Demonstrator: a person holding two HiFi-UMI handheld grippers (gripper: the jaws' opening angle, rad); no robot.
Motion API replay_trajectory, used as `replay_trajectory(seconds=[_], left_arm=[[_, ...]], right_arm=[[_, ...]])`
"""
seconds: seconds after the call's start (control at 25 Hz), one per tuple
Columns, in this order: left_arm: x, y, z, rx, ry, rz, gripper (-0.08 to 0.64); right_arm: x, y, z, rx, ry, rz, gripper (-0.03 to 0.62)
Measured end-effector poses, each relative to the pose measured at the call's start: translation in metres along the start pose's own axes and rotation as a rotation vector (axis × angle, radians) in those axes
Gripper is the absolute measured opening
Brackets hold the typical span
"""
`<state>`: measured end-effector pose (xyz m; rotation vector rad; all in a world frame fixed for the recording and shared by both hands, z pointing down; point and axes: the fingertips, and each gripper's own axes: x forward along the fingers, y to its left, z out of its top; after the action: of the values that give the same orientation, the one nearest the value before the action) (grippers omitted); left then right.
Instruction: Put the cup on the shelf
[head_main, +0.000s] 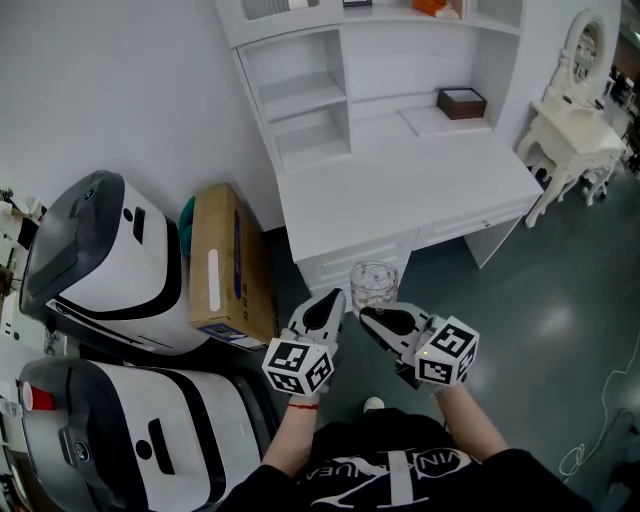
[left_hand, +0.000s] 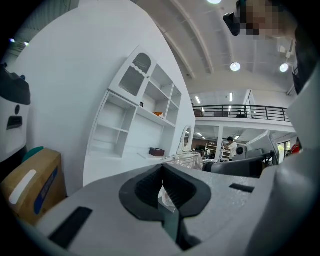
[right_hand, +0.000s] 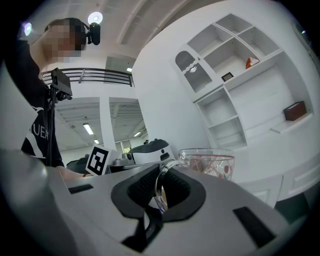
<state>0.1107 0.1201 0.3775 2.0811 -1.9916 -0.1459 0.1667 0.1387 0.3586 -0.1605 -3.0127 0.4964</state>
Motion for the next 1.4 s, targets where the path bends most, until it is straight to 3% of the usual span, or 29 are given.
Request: replay_trajectory(seconds=[0.6,0.88,1.4], left_arm=[[0.051,0.044,-0.003,-0.012,0.026,0.012,0.008],[0.102,0.096,0.019,-0.001,0.014,-0.010,0.008],[0.187,0.201,0.048,-0.033,0.069,-0.046,0.008]], right_arm=[[0.039,-0.054,0.009,0.007,0.003,0.024,0.014],[0.083,-0.107,0.028,-0.006,-0.004,0.004,0.014],[0.181,-0.198,0.062,0.029,0.017,-0.020,0.014]])
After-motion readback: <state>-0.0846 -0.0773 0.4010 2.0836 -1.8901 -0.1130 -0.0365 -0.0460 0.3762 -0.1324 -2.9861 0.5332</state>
